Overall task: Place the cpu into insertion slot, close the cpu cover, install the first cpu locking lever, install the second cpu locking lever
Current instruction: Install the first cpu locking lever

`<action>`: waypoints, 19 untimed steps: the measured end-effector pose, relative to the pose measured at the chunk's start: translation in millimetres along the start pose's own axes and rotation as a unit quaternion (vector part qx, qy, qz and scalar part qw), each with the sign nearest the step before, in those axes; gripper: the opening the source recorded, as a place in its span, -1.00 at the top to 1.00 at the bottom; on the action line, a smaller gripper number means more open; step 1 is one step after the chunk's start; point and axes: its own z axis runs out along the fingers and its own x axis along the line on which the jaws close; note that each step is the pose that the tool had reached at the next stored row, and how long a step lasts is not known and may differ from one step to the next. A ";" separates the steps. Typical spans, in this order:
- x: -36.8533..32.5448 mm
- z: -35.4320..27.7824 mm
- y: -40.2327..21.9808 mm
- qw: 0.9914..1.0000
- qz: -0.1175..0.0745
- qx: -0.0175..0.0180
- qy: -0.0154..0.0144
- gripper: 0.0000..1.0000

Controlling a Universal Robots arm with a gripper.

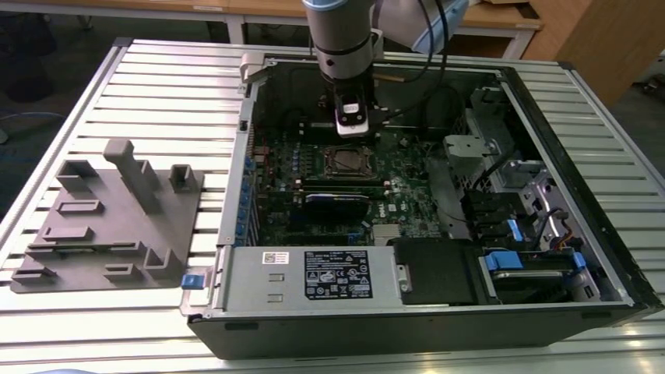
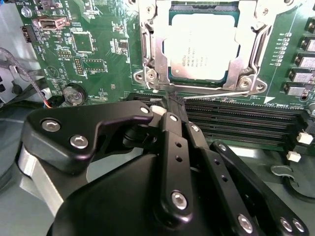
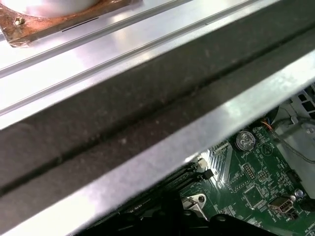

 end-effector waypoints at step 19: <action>3.5 0.4 2.3 1.000 -0.001 0.003 -0.002 0.79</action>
